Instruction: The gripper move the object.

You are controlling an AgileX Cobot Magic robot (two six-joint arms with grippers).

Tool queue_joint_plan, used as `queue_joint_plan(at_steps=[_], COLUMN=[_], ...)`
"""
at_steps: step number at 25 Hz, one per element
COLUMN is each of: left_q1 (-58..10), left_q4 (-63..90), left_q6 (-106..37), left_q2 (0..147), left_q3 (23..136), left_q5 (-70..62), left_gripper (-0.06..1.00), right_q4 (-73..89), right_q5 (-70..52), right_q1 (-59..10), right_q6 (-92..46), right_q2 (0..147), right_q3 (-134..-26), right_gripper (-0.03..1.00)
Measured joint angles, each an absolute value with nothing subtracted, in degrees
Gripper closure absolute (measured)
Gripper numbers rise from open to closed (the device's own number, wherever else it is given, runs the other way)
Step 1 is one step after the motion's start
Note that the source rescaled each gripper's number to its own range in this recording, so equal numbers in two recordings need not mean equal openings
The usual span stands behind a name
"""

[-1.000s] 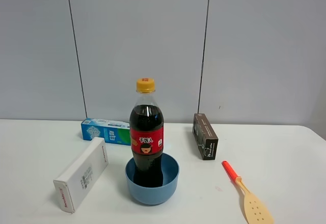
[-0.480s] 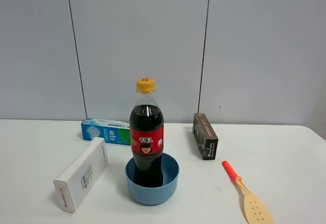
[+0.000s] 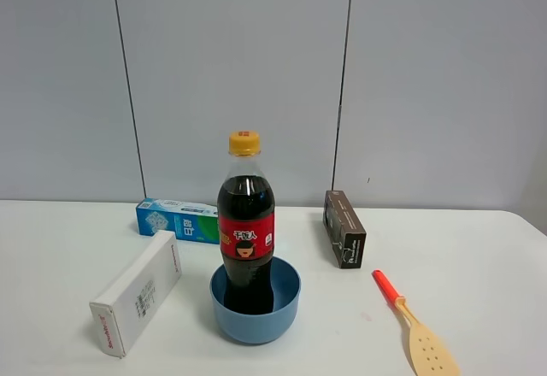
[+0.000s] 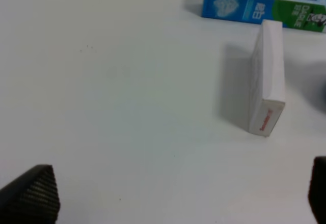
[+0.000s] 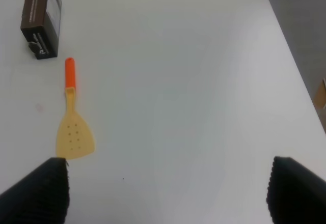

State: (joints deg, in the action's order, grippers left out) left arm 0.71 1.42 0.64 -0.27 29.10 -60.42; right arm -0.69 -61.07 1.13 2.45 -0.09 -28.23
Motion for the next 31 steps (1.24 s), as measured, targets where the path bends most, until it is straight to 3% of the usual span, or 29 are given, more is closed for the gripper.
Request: queue_joint_plan(at_steps=[31], left_q1=[0.71], left_q4=[1.42], left_q6=[0.64], left_q2=[-0.27], left_q3=[29.10], left_q5=[-60.42], left_gripper=[-0.06], right_q4=[-0.69], right_q5=[-61.07], right_q1=[1.13], right_q6=[2.50], right_q2=[-0.09], right_q3=[-28.23], right_gripper=[0.53])
